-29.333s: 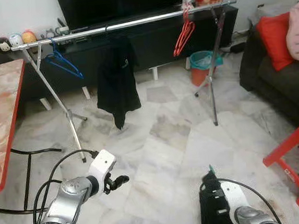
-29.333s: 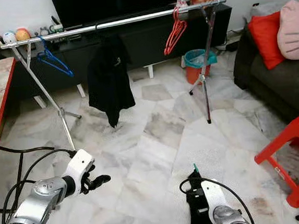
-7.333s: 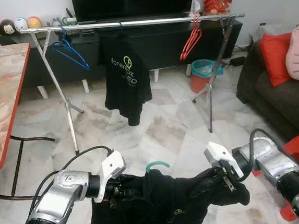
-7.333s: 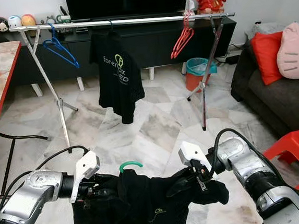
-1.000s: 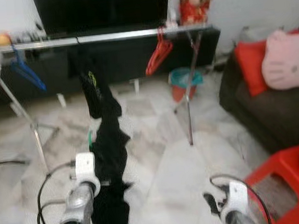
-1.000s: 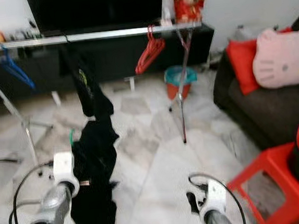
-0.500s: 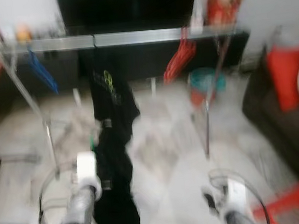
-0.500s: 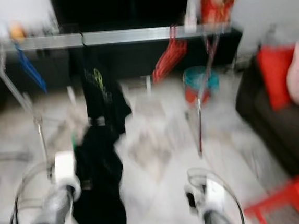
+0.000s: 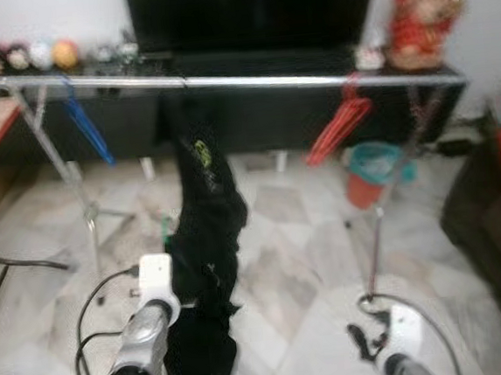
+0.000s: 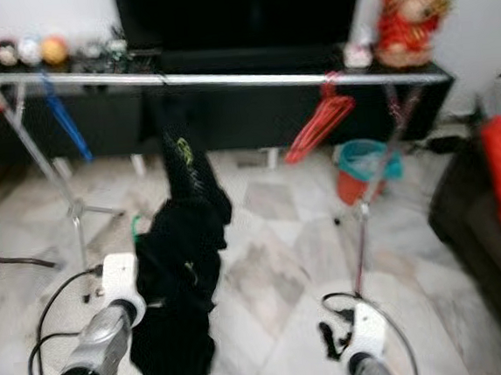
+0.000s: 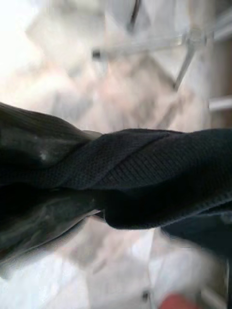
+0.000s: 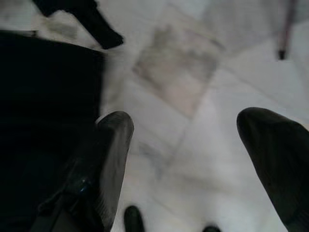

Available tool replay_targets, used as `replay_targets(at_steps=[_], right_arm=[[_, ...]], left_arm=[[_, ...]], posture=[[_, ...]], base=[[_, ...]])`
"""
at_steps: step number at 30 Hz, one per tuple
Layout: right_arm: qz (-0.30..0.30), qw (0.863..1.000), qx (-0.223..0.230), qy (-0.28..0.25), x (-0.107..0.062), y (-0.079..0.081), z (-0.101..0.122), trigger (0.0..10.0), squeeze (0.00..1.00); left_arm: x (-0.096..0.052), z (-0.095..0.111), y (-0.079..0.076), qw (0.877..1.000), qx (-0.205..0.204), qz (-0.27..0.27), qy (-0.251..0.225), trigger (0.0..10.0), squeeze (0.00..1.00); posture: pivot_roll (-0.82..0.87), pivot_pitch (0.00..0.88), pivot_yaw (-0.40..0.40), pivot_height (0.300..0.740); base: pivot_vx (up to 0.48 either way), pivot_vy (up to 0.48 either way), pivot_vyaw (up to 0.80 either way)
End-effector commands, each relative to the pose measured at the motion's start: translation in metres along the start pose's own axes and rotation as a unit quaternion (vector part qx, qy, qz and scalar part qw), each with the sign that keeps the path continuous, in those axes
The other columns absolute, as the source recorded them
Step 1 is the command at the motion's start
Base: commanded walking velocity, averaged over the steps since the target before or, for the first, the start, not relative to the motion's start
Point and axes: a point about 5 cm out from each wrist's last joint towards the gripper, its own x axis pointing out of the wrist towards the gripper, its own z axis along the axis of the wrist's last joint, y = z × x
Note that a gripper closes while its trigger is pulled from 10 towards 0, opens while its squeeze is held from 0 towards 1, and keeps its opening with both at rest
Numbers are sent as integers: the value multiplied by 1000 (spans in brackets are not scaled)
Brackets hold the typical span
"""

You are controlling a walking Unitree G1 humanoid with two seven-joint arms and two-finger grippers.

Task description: Hang hanger

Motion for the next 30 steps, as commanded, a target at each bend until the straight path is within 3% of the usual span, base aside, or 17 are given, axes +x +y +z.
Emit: replay_targets(at_steps=[1, 13, 30], right_arm=[[-20, 1000, 8, 3, -4, -14, -2, 10000, 0], [-20, 1000, 12, 6, -4, -15, -3, 10000, 0], [-18, 1000, 14, 6, -4, -15, -3, 10000, 0]], left_arm=[[4, 7, -10, 1000, 8, -14, -11, 10000, 0], [3, 7, -11, 999, 27, -15, -10, 10000, 0], [4, 7, -10, 999, 33, -12, -9, 10000, 0]], posture=[[-10, 0, -32, 740], [-8, 0, -34, 740], [-7, 0, -37, 740]], base=[[398, 0, 0], [52, -22, 0], [0, -462, 0]])
